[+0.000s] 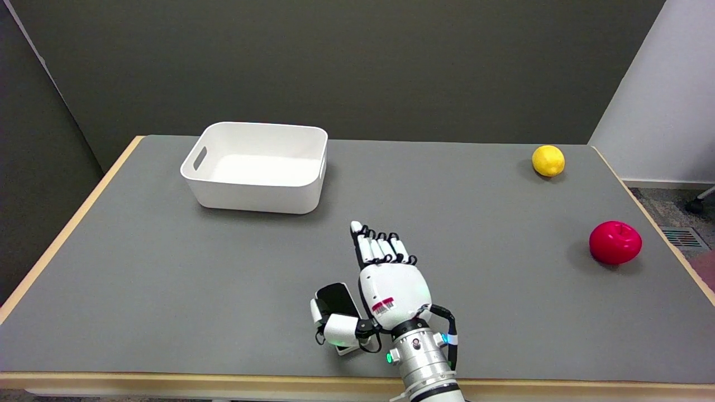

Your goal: Pick up the chalkboard eraser.

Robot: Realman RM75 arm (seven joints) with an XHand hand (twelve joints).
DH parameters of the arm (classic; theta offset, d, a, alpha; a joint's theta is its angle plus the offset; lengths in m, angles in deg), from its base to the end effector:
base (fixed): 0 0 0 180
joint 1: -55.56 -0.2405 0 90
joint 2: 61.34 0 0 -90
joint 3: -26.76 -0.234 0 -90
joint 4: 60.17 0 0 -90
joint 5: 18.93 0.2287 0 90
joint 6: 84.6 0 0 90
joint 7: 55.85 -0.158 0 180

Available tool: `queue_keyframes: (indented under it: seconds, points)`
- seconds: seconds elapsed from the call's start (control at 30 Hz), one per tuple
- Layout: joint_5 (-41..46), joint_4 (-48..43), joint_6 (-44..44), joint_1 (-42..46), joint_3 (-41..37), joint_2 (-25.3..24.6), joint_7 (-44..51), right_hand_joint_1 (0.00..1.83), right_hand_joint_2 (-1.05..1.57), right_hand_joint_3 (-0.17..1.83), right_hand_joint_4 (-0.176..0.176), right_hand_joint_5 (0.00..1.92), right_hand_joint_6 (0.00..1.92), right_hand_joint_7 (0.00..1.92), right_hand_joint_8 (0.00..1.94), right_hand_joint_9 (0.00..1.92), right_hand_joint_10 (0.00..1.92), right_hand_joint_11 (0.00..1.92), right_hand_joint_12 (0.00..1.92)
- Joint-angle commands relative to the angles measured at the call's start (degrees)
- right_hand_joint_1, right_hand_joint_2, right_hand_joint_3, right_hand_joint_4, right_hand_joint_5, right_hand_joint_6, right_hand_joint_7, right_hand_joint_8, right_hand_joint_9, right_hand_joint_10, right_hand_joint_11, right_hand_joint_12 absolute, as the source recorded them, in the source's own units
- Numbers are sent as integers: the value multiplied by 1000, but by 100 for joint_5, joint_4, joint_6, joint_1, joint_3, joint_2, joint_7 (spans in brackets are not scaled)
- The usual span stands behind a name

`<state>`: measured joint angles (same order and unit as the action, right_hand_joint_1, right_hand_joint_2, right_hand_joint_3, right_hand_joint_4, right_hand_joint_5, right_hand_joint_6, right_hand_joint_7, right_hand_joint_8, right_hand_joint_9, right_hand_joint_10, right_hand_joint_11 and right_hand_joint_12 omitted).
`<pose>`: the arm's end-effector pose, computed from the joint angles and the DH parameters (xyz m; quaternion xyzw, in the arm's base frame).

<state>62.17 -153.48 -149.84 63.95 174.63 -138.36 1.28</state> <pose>-0.2665 -0.2396 0.1159 0.6685 -0.0909 0.1322 0.7262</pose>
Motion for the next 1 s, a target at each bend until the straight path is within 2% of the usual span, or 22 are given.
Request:
queue_keyframes:
  seconds: [0.03, 0.2, 0.4, 0.5, 0.8, 1.0]
  points:
    - [605, -104, 344, 83, 72, -27, -52, 377, 609, 861, -169, 0, 146, 28, 440, 105, 802, -1, 1173]
    - [1037, -24, 375, 116, 88, -35, -52, 393, 609, 875, -169, -1, 106, 5, 402, 79, 776, -1, 1138]
    - [1151, 56, 464, 123, 89, -20, -52, 466, 625, 917, -169, -1, 13, -1, 229, 17, 711, -1, 1027]
    - [1151, 80, 464, 146, 95, -27, -52, 451, 606, 838, -167, -1, -1, -1, 239, 9, 715, -1, 1087]
    - [1081, 57, 456, 147, 96, -28, -38, 456, 595, 851, -166, -1, -1, -1, 167, -1, 656, -1, 1037]
    - [967, -167, 376, 115, 88, -36, 499, 467, 593, 850, -166, -1, -1, -1, 175, -1, 659, -1, 1028]
